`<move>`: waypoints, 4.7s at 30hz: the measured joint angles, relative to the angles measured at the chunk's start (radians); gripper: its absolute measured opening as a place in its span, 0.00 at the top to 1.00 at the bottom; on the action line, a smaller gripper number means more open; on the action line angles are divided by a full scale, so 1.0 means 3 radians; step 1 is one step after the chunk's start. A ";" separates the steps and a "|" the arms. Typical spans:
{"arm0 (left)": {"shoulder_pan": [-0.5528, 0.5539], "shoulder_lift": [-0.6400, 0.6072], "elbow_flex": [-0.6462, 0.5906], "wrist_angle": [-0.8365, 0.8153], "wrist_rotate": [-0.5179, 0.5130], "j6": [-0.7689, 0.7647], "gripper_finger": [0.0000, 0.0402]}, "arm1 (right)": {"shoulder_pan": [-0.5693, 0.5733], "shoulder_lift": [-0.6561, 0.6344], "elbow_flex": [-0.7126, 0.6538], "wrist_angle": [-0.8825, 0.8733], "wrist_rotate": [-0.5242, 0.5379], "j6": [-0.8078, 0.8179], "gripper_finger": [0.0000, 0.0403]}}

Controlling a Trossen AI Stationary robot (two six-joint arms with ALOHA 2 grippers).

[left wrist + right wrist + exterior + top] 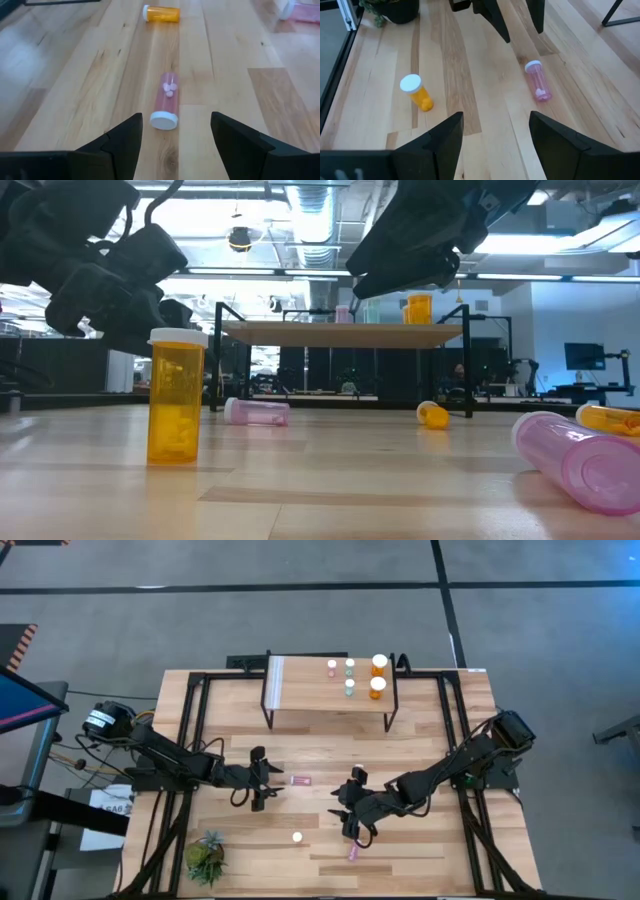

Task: Pick and place medicine bottles onto shelf by color
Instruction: Put the top small pink pill bottle on the shelf aligned with the other small pink pill bottle

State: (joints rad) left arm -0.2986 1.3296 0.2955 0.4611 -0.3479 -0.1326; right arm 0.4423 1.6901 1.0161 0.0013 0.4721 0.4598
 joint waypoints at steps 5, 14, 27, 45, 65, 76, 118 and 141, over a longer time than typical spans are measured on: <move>0.0004 0.0000 0.0000 0.0009 0.0098 0.0066 0.44 | 0.0000 0.0000 0.0000 0.0001 0.0000 0.0000 0.38; 0.0113 0.0000 0.0001 0.0037 0.0264 0.0080 0.44 | -0.0025 0.0000 0.0000 0.0014 0.0003 -0.0015 0.38; 0.0139 0.0000 0.0003 0.0029 0.0271 0.0052 0.44 | -0.0043 -0.0001 0.0000 0.0027 0.0009 -0.0027 0.38; 0.0138 0.0087 0.0005 0.0291 0.0265 0.0000 0.44 | -0.0043 -0.0001 0.0000 0.0024 0.0012 -0.0024 0.38; 0.0306 0.0805 0.0328 0.0315 0.0386 0.0141 0.44 | -0.0014 -0.0001 0.0000 0.0019 0.0013 -0.0041 0.38; 0.0342 0.0805 0.0256 0.0264 0.0495 0.0103 0.44 | -0.0015 -0.0001 0.0000 0.0023 0.0013 -0.0049 0.38; 0.0353 0.0813 0.0253 0.0233 0.0476 0.0100 0.44 | -0.0022 -0.0001 0.0000 0.0023 0.0013 -0.0049 0.38; 0.0353 0.0814 0.0345 0.0081 0.0454 0.0127 0.44 | -0.0022 -0.0001 0.0000 0.0023 0.0032 -0.0047 0.38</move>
State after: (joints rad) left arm -0.1928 1.5738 0.3988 0.4854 -0.2118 -0.0944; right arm 0.4358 1.6897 1.0161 0.0082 0.4817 0.4456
